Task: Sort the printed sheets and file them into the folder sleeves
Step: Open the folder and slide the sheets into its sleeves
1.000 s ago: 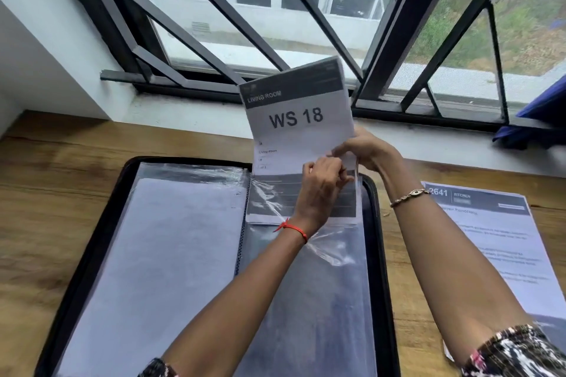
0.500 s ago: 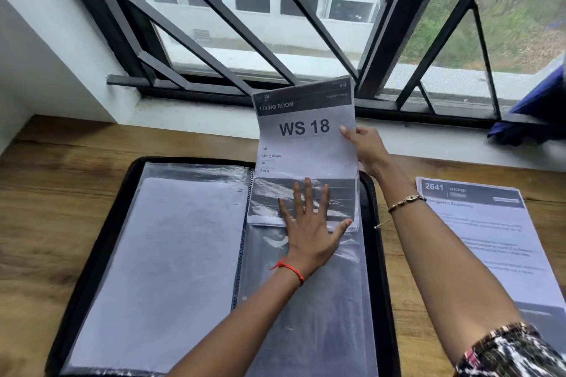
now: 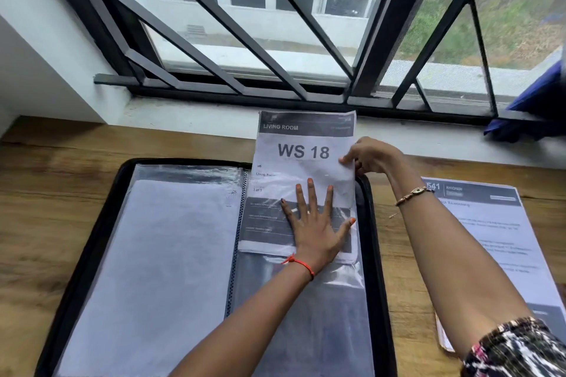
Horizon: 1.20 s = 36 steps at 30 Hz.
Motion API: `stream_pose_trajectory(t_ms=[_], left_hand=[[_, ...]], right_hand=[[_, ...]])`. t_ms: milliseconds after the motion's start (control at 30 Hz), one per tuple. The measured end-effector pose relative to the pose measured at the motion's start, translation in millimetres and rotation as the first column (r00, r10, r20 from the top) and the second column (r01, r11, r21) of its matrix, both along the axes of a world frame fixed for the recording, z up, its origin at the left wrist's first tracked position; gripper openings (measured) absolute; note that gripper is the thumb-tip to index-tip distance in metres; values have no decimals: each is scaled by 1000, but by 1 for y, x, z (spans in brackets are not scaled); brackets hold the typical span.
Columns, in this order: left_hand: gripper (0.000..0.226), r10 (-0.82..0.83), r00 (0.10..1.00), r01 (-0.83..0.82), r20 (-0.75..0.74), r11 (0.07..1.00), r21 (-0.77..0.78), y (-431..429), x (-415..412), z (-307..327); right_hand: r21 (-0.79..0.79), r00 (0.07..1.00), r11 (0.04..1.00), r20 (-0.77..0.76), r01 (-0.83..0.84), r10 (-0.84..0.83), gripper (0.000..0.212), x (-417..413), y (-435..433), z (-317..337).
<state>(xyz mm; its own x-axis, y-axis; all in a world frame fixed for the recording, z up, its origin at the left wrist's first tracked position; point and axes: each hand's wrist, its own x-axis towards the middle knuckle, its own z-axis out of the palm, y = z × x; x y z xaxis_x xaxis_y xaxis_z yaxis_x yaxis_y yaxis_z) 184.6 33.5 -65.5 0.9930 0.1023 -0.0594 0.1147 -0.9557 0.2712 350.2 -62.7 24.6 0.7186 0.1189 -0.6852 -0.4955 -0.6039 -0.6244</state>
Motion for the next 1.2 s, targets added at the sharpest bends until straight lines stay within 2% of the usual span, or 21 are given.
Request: stream_pose_trajectory(t_ms=[100, 167, 233, 267, 400, 467, 533, 600, 700, 867, 933, 1000, 1100, 1167, 1200], left_hand=[[82, -43, 998, 44, 34, 999, -9, 3, -3, 2], [85, -71, 997, 72, 19, 996, -55, 6, -4, 3], [81, -51, 999, 51, 16, 998, -39, 7, -4, 5], [79, -38, 999, 38, 4, 999, -24, 8, -5, 6], [78, -49, 999, 49, 2, 999, 13, 12, -7, 3], [78, -65, 998, 65, -8, 998, 16, 13, -9, 3], [85, -83, 996, 83, 12, 996, 16, 13, -10, 3], [96, -110, 993, 109, -33, 994, -23, 11, -10, 8], [99, -120, 993, 119, -13, 992, -49, 9, -10, 9], [86, -94, 995, 93, 37, 995, 32, 8, -9, 2], [80, -70, 996, 68, 52, 997, 44, 8, -7, -4], [77, -59, 995, 56, 75, 997, 46, 7, -5, -9], [74, -67, 993, 64, 93, 997, 37, 5, -6, -8], [74, -73, 992, 69, 106, 997, 46, 4, -8, -6], [73, -76, 991, 70, 109, 996, 51, 4, -8, -7]], right_hand=[[14, 997, 999, -63, -50, 51, 26, -1, -5, 9], [69, 999, 998, 38, 13, -16, 31, 0, -4, 9], [136, 977, 984, 167, 114, -136, 39, 0, -1, 4], [156, 962, 977, 211, 142, -174, 37, 0, 1, 0], [13, 930, 988, 336, 152, -147, 22, -3, 5, -13], [-75, 950, 994, 306, 83, -57, 11, -6, 6, -10], [-116, 971, 993, 240, 15, 13, 15, -7, 4, -3], [-112, 984, 993, 171, -26, 45, 15, -6, 0, 4], [-88, 988, 996, 149, -34, 47, 11, -6, -2, 8], [78, 917, 990, 375, 114, -135, 38, -7, 7, -8], [48, 879, 993, 463, 104, -115, 39, -9, 12, -12], [-58, 865, 996, 501, 72, -33, 35, -10, 15, -12], [-169, 907, 985, 410, -31, 99, 28, -10, 13, -9], [-241, 933, 964, 308, -114, 187, 13, -11, 11, -3], [-275, 939, 951, 266, -143, 218, 17, -10, 11, 0]])
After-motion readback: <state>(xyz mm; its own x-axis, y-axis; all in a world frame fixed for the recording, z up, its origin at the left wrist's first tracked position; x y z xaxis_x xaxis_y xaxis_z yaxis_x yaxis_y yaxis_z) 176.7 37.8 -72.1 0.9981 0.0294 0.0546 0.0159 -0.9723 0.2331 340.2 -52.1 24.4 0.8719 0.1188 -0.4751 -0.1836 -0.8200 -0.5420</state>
